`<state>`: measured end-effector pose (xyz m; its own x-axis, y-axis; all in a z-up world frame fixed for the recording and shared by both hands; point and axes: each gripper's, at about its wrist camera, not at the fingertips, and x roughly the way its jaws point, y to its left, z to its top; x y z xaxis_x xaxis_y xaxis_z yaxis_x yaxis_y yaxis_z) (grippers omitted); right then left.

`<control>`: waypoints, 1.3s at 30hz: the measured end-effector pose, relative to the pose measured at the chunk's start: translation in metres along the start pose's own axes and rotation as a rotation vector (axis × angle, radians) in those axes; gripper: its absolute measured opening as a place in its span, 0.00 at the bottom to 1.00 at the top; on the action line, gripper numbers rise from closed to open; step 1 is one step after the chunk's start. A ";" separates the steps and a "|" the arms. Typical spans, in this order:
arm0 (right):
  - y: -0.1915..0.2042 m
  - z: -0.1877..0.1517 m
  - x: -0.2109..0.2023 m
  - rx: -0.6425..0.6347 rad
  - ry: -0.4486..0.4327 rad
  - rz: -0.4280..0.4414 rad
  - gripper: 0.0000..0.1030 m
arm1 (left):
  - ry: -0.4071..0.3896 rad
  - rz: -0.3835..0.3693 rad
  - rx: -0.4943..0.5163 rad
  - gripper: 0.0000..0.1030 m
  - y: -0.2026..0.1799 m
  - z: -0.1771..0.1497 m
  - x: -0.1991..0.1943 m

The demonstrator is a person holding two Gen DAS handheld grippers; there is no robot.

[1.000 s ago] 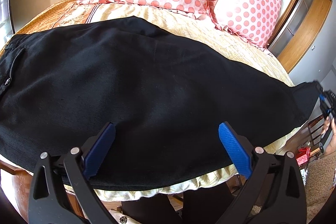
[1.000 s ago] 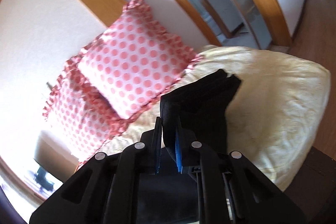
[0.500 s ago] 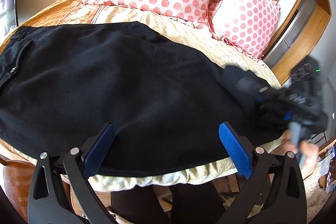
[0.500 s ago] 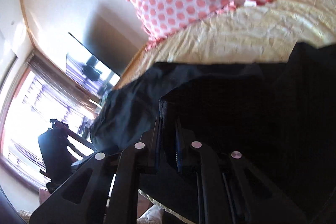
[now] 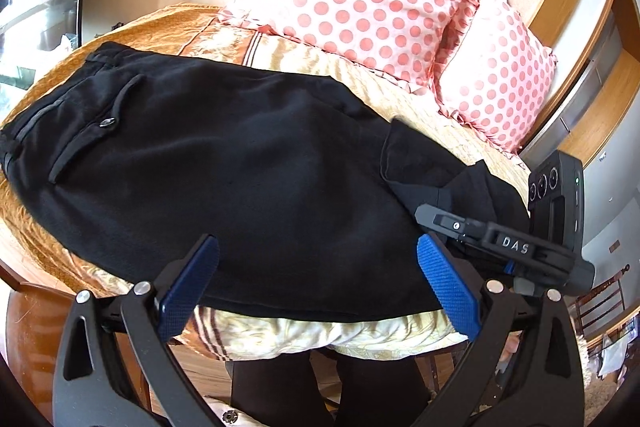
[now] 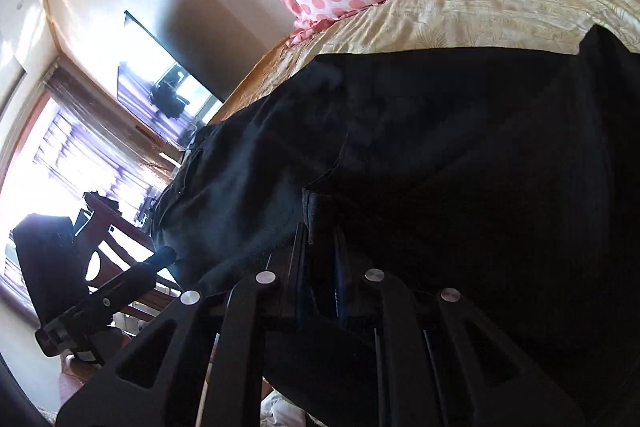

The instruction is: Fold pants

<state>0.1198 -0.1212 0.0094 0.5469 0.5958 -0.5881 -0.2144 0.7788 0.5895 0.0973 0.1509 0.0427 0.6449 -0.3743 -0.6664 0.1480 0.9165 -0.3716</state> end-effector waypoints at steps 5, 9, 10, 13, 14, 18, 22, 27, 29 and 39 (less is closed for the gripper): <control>0.012 0.005 -0.012 -0.027 -0.044 0.001 0.12 | -0.017 0.015 -0.013 0.97 0.011 0.001 -0.005; 0.018 0.008 -0.013 -0.031 -0.054 0.039 0.12 | -0.035 0.018 -0.059 0.97 0.023 0.004 -0.010; 0.017 0.010 -0.009 -0.032 -0.047 0.034 0.12 | -0.039 0.017 -0.072 0.97 0.026 0.004 -0.012; 0.021 0.008 -0.006 -0.037 -0.043 0.047 0.12 | -0.059 0.026 -0.101 0.97 0.035 0.005 -0.020; 0.022 0.004 -0.003 -0.057 -0.028 0.025 0.12 | -0.074 0.034 -0.109 0.97 0.038 0.006 -0.025; 0.031 -0.012 0.008 -0.128 0.022 -0.034 0.19 | -0.135 0.077 -0.150 0.97 0.055 0.009 -0.046; 0.039 -0.019 0.008 -0.160 0.035 0.025 0.55 | -0.179 0.123 -0.212 0.97 0.079 0.013 -0.065; 0.052 -0.029 0.014 -0.237 0.045 -0.012 0.59 | -0.191 0.168 -0.297 0.97 0.107 0.010 -0.077; 0.058 -0.031 0.011 -0.278 0.048 -0.023 0.59 | -0.184 0.158 -0.343 0.97 0.119 0.008 -0.077; 0.022 -0.009 -0.064 -0.138 -0.286 -0.075 0.59 | -0.188 0.143 -0.399 0.97 0.136 0.002 -0.084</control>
<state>0.0726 -0.1407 0.0553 0.7663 0.4718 -0.4361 -0.2619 0.8492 0.4585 0.0650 0.3073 0.0491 0.7682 -0.1825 -0.6137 -0.2282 0.8175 -0.5287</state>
